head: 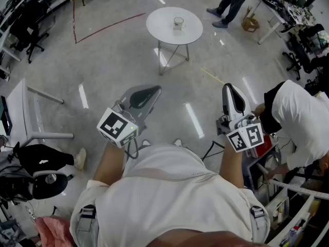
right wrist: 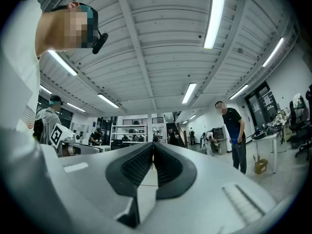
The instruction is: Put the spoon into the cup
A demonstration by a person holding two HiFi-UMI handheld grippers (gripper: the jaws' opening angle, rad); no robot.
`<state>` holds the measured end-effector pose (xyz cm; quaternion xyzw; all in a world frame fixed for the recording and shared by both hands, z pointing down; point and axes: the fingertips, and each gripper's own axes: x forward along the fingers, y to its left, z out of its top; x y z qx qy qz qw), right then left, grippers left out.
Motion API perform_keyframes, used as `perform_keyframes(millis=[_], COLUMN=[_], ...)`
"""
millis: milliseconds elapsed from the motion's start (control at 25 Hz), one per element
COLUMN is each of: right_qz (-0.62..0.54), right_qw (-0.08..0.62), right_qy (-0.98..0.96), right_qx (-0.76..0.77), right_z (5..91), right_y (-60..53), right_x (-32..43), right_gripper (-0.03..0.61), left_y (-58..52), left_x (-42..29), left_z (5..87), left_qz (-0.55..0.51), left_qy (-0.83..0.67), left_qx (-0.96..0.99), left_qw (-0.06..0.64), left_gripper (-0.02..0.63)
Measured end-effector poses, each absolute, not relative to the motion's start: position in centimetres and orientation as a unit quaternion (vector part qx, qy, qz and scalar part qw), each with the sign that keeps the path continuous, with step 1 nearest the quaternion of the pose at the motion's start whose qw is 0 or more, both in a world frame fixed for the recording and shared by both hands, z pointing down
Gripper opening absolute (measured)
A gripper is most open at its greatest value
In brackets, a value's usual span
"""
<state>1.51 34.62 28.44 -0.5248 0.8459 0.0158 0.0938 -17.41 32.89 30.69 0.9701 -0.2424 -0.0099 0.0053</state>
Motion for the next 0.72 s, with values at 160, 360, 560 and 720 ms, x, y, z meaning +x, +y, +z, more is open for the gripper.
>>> perform_keyframes(millis=[160,360,560,720], right_qz=[0.013,0.009,0.017,0.018], right_qw=[0.093,0.101,0.108,0.107], right_qy=[0.845,0.845,0.842,0.841], right_qx=[-0.526,-0.525,-0.528,-0.530], right_z=[28.57,28.42,27.99,28.05], right_y=[34.55,34.77,34.84,34.77], right_x=[1.60,1.83,2.18,2.30], right_gripper=[0.012,0.012,0.012,0.012], left_y=[32.73,32.88,32.68,32.67], left_x=[-17.46,-17.27,-17.06,-16.90], left_z=[30.82,30.82,30.78,30.71], left_qz=[-0.009,-0.011,-0.018,-0.016], left_qy=[-0.244,-0.244,-0.245,-0.245], left_qx=[0.970,0.970,0.969,0.969], left_qw=[0.008,0.006,0.006,0.004], left_gripper=[0.003,0.003,0.003,0.003])
